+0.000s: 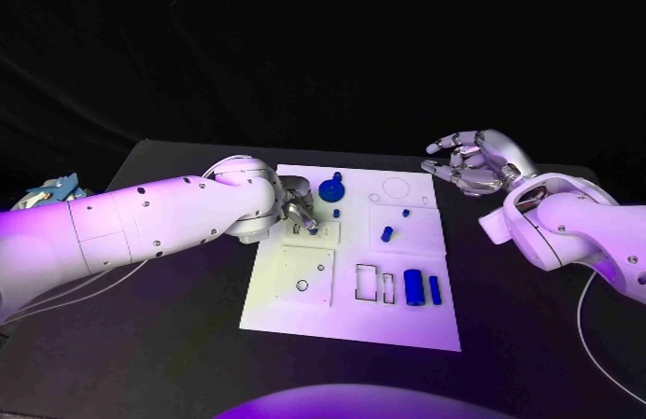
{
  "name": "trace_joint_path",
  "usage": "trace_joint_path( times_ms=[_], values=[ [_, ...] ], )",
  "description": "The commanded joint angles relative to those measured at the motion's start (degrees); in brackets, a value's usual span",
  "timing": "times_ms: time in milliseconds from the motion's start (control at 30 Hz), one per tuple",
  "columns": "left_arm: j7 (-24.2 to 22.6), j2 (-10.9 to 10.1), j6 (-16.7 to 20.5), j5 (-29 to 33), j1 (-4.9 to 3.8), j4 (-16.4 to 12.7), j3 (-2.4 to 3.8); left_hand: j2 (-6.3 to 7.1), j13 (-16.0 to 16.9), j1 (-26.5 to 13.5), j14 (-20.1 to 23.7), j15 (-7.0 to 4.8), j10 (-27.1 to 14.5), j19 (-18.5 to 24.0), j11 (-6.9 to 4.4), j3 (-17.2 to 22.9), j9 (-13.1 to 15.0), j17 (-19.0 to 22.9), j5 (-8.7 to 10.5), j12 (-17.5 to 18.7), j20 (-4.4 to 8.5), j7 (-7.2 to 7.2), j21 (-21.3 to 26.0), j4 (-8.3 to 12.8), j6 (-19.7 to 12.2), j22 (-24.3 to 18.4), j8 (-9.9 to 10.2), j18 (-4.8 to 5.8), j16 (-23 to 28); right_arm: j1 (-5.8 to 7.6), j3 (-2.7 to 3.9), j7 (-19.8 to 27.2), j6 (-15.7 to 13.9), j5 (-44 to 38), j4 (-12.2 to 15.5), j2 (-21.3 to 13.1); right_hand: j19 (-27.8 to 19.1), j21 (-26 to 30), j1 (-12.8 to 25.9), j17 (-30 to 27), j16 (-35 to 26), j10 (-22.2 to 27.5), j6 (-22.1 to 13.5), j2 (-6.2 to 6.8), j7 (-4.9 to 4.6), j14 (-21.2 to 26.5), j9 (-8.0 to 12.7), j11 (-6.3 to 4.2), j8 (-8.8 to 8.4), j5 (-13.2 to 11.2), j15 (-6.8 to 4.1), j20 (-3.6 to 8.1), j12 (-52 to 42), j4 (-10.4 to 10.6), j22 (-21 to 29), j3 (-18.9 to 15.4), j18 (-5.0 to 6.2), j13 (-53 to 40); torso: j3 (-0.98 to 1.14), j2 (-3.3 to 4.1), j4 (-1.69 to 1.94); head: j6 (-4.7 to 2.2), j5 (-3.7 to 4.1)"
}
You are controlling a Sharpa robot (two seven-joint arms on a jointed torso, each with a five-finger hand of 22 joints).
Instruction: Assemble the parts on the task board
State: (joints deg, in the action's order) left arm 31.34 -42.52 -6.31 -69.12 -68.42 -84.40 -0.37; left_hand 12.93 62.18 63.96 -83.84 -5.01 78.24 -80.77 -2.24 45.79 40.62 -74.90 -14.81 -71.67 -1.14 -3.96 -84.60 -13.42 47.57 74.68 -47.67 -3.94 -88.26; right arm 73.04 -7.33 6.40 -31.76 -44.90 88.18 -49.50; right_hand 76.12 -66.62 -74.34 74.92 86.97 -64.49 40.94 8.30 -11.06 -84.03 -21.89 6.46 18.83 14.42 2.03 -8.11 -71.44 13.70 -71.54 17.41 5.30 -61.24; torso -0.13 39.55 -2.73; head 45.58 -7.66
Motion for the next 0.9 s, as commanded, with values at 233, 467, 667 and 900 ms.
trace_joint_path(
  times_ms=[233, 467, 667, 900],
  values=[
    [0.7, 0.2, -2.7, -0.9, 0.12, 0.1, -0.09, -0.05, 0.0, -0.8, -5.4, -0.45, 0.4, -0.4, -0.22, 7.6, 4.4, -12.0, 0.38, -0.3, 0.00, 2.41, -0.2, 7.6, 2.7, 0.1, -0.5, 0.72, -0.2, -0.14, 0.01, 0.4, 0.7, 0.0, -0.1, 0.1, -0.2, 0.3, 0.7, 4.7, -0.3, -0.2, 0.4, 0.02, 0.07, -3.2, 0.1, -0.30, 0.31, 0.3, -0.25, 0.42, -0.3, 0.5, 0.1, 0.0, 0.38, 0.1, 0.00, -0.01, 0.04, 0.19, -0.04],
    [0.9, 0.2, -3.6, -0.9, 0.15, 0.2, -0.11, 0.18, 0.0, -1.1, -5.4, -0.49, 0.4, -0.4, -0.28, 7.2, 4.4, -12.0, 0.50, -0.4, 0.04, 2.49, -0.2, 7.6, 2.6, 0.1, -0.6, 0.73, -0.2, -0.20, 0.01, 0.5, 0.7, 0.0, -0.2, 0.1, -0.2, 0.3, 0.7, 4.7, -0.3, -0.2, 0.4, 0.02, 0.07, -3.2, 0.1, -0.30, 0.31, 0.3, -0.25, 0.42, -0.3, 0.5, 0.1, 0.0, 0.38, 0.1, -0.01, 0.01, 0.00, 0.28, -0.07],
    [1.0, 0.2, -3.8, -0.9, 0.17, 0.3, -0.12, 0.32, -0.1, -1.3, -5.4, -0.52, 0.4, -0.4, -0.31, 6.9, 4.4, -11.9, 0.55, -0.3, 0.07, 2.53, -0.2, 7.5, 2.6, 0.1, -0.7, 0.73, -0.2, -0.21, 0.01, 0.5, 0.7, 0.0, -0.2, 0.1, -0.2, 0.4, 0.7, 4.6, -0.3, -0.2, 0.4, 0.00, 0.08, -3.2, 0.1, -0.31, 0.35, 0.3, -0.25, 0.42, -0.3, 0.5, 0.1, 0.0, 0.40, 0.1, -0.02, -0.02, 0.07, 0.27, -0.04],
    [1.0, 0.2, -3.8, -0.9, 0.18, 0.4, -0.12, 0.30, -0.1, -1.8, -5.4, -0.59, 0.4, -0.4, -0.38, 6.3, 4.3, -12.0, 0.67, -0.3, 0.13, 2.64, -0.2, 7.0, 2.6, 0.1, -0.8, 0.73, -0.2, -0.22, 0.01, 0.5, 0.7, 0.0, -0.2, 0.1, -0.2, 0.4, 0.7, 4.6, -0.3, -0.2, 0.4, 0.00, 0.08, -3.2, 0.1, -0.31, 0.35, 0.3, -0.25, 0.42, -0.3, 0.5, 0.1, 0.0, 0.40, 0.1, -0.02, -0.02, 0.01, 0.24, -0.07]
  ],
)
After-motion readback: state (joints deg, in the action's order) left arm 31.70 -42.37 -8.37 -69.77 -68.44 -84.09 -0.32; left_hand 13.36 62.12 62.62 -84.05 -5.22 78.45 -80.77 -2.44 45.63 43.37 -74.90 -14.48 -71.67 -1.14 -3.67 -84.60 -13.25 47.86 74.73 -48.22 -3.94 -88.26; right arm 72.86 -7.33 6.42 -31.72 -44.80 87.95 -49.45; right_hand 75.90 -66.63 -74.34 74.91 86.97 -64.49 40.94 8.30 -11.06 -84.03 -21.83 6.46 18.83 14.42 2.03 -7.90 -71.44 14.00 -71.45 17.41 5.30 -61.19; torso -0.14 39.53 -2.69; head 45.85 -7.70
